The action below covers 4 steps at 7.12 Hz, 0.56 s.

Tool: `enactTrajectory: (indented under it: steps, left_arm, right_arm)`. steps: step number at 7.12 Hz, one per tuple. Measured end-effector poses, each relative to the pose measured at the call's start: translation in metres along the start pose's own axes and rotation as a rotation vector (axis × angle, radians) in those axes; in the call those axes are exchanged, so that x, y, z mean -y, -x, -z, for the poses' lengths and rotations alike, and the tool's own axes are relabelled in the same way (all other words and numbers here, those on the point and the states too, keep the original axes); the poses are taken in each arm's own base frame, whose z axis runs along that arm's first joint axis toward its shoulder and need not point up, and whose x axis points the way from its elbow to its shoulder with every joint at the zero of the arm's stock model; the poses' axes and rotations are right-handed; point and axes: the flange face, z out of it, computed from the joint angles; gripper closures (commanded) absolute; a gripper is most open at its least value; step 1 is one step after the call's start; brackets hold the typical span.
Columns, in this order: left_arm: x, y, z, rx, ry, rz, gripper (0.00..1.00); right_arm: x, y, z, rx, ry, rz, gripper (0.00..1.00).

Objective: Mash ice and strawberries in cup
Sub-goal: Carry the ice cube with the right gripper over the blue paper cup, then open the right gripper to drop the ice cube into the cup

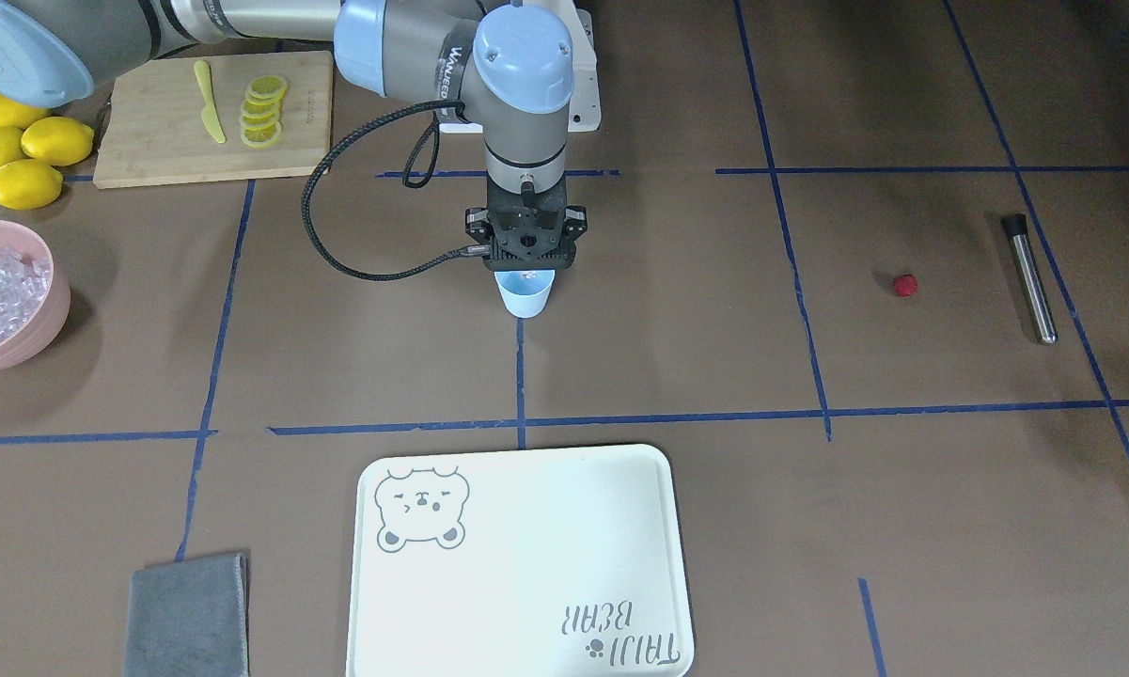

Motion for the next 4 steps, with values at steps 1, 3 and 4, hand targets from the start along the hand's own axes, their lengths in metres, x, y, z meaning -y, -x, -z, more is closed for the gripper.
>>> enactTrajectory:
  steps: [1, 3, 4]
  left_arm:
    - [0.0003, -0.0001, 0.0, -0.001, 0.0, 0.004, 0.0]
    - [0.0003, 0.0001, -0.0001, -0.001, 0.0, 0.006, 0.0]
    - [0.0004, 0.0, -0.0001, -0.001, -0.001, 0.006, 0.0]
  right_arm:
    - [-0.0002, -0.0021, -0.0024, -0.003, 0.004, -0.002, 0.7]
    - [-0.0011, -0.0018, -0.0008, 0.001, 0.006, -0.001, 0.54]
    - [-0.0015, -0.0017, -0.0002, 0.002, 0.007, 0.0, 0.48]
